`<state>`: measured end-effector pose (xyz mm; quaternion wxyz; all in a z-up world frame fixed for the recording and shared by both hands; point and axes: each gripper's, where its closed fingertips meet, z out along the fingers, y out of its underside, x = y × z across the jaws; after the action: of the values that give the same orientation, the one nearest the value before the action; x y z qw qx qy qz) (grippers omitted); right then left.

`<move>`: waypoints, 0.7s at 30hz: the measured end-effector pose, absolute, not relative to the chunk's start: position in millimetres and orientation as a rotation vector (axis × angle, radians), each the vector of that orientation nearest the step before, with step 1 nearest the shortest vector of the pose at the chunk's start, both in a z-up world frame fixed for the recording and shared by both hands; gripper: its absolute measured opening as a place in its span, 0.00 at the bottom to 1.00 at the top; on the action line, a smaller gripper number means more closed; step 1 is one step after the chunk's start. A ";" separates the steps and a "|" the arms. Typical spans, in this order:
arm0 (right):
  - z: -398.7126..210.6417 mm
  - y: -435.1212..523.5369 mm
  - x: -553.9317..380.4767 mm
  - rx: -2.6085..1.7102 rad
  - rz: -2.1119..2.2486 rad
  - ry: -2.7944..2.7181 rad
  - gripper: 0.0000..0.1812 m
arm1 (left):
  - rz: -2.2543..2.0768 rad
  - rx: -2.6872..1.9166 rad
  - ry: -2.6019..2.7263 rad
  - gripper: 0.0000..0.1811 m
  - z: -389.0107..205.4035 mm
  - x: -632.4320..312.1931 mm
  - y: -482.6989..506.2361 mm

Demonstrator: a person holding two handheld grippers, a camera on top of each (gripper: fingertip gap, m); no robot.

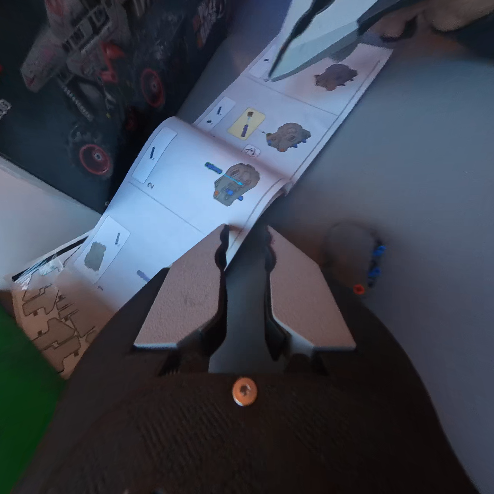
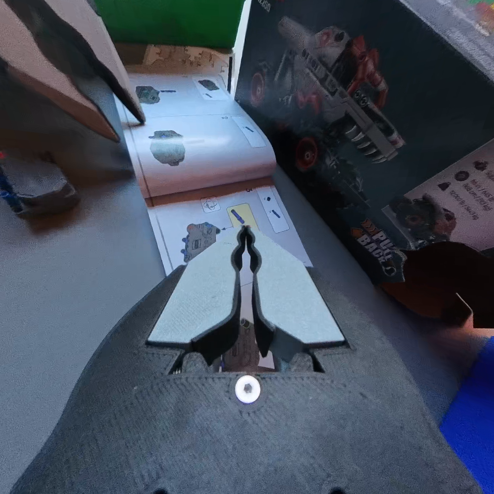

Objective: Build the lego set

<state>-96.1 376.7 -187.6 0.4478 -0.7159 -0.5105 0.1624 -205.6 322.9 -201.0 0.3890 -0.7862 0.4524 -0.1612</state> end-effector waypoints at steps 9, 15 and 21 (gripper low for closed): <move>-178.5 386.9 -95.3 -1.738 0.460 -1.138 0.00 | -0.479 -1.920 1.179 0.11 -186.2 -193.2 311.5; -182.2 390.9 -93.8 -1.757 0.488 -1.113 0.00 | -0.532 -1.883 1.123 0.10 -174.1 -192.5 313.6; -182.0 391.1 -94.5 -1.748 0.479 -1.115 0.00 | -0.554 -1.889 1.124 0.10 -176.1 -190.1 311.6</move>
<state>-94.5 391.1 -182.0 0.4854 -0.7180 -0.4583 0.1969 -190.1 311.6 -176.1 0.4235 -0.7550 0.4490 -0.2213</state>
